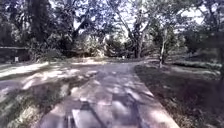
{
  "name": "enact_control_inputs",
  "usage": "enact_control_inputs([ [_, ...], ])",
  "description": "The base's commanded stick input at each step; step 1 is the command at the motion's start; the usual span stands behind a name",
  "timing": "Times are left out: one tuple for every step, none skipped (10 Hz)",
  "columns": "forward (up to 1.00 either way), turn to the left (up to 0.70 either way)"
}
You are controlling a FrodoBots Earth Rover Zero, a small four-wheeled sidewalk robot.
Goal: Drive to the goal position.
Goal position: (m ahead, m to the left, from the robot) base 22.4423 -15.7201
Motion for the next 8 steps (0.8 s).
enact_control_inputs([
  [0.50, -0.03],
  [0.50, 0.00],
  [0.50, 0.00],
  [0.50, 0.00],
  [0.50, 0.00],
  [0.50, 0.00],
  [0.50, 0.00],
  [0.50, 0.00],
])
